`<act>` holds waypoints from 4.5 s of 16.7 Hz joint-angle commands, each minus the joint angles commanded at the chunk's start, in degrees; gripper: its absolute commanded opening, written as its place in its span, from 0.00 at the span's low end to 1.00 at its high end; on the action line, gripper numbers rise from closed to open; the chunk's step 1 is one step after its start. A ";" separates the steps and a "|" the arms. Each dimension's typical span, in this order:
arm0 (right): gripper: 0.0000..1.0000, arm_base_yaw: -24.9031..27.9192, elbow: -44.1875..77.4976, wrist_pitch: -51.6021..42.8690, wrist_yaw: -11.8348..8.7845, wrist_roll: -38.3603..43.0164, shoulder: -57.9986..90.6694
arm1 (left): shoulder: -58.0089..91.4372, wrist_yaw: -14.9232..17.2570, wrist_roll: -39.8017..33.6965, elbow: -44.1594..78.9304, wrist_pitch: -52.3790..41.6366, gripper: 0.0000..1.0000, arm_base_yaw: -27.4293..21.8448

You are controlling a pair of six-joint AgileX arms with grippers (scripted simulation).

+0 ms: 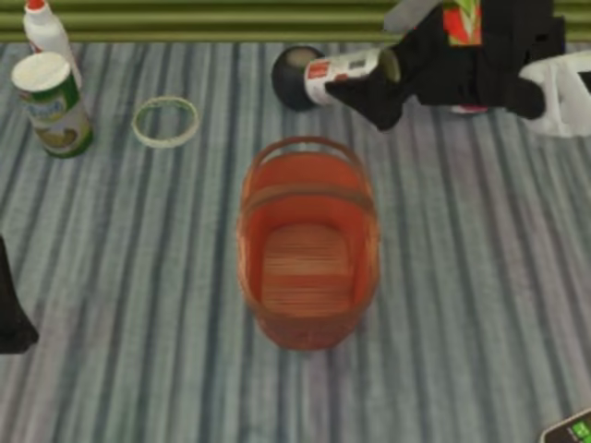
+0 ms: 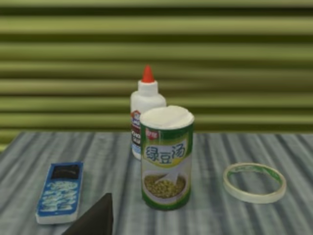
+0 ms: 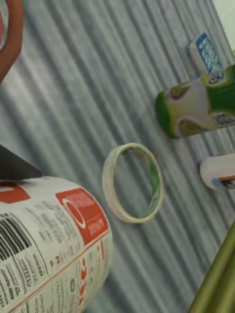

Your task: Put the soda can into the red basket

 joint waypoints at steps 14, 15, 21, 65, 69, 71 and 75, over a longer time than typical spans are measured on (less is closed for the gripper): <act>0.00 2.77 -11.46 33.08 -20.65 10.79 -7.64 | 0.00 0.00 0.00 0.00 0.00 1.00 0.00; 0.00 2.45 -11.25 32.97 -20.61 10.83 -7.41 | 0.00 0.00 0.00 0.00 0.00 1.00 0.00; 0.00 2.68 -13.19 42.13 -20.60 10.69 -0.15 | 0.00 0.00 0.00 0.00 0.00 1.00 0.00; 1.00 -2.71 -37.98 32.31 -2.80 8.61 -30.33 | 36.91 2.48 20.06 36.73 -25.56 1.00 -14.08; 1.00 -6.11 -50.01 20.67 8.64 8.41 -52.24 | 58.80 2.39 31.31 58.34 -40.38 1.00 -20.73; 1.00 -7.81 -55.93 14.64 14.53 8.49 -63.57 | 70.14 2.20 37.09 69.44 -48.02 1.00 -24.05; 1.00 -11.00 -66.76 3.11 25.76 8.74 -85.85 | 92.00 1.64 48.22 90.48 -62.67 1.00 -30.31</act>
